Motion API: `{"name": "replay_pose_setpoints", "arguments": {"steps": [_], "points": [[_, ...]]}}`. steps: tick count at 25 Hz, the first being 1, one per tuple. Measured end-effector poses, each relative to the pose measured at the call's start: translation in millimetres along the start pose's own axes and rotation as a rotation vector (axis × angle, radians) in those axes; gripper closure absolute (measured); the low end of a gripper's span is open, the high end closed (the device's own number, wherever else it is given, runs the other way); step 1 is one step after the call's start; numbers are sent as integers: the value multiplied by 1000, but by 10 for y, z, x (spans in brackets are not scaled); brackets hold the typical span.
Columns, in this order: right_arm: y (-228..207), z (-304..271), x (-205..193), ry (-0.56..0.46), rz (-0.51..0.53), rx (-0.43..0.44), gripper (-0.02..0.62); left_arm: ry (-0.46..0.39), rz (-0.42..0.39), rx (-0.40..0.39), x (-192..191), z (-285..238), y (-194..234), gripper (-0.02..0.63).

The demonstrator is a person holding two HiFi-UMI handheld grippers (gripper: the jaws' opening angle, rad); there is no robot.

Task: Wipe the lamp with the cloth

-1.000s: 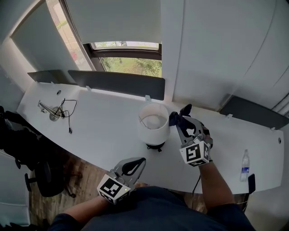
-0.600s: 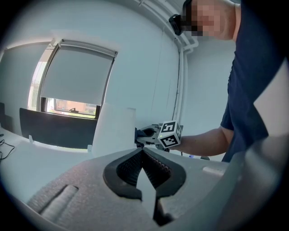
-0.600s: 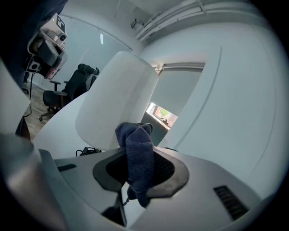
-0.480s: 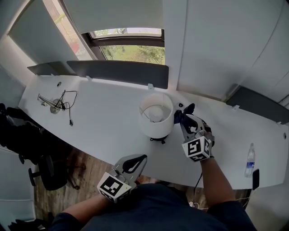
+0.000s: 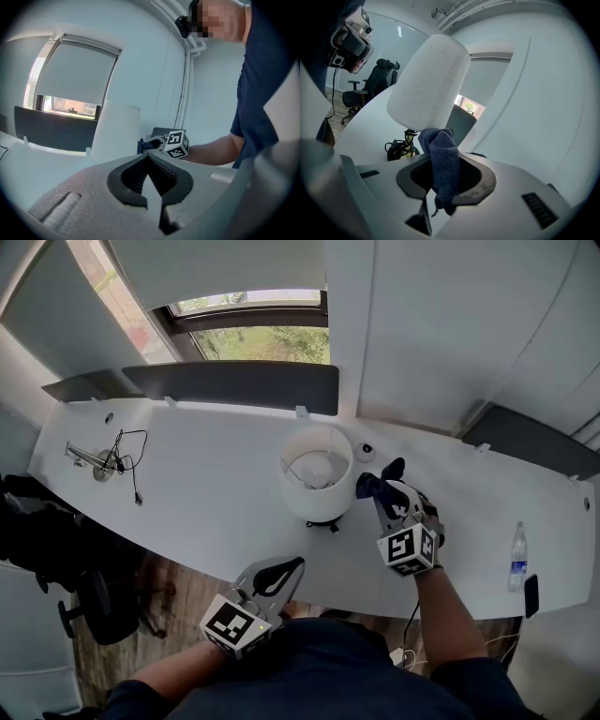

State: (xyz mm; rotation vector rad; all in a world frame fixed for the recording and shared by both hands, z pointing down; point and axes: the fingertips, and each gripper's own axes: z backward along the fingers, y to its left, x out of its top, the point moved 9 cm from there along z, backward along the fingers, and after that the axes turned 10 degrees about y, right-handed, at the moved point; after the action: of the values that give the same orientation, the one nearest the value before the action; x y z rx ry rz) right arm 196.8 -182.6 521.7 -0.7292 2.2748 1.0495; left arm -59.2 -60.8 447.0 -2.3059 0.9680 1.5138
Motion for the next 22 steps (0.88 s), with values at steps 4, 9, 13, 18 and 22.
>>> {"name": "replay_pose_setpoints", "arguments": {"steps": [4, 9, 13, 18, 22], "points": [[42, 235, 49, 8, -28, -27, 491, -23, -12, -44, 42, 26, 34, 600], [171, 599, 192, -3, -31, -42, 491, -63, -51, -103, 106, 100, 37, 600], [371, 893, 433, -33, -34, -45, 490, -101, -57, -134, 166, 232, 90, 600], [663, 1195, 758, -82, -45, -39, 489, -137, -87, -162, 172, 413, 167, 600], [830, 1360, 1012, -129, -69, -28, 489, -166, -85, -177, 216, 558, 237, 600]]}}
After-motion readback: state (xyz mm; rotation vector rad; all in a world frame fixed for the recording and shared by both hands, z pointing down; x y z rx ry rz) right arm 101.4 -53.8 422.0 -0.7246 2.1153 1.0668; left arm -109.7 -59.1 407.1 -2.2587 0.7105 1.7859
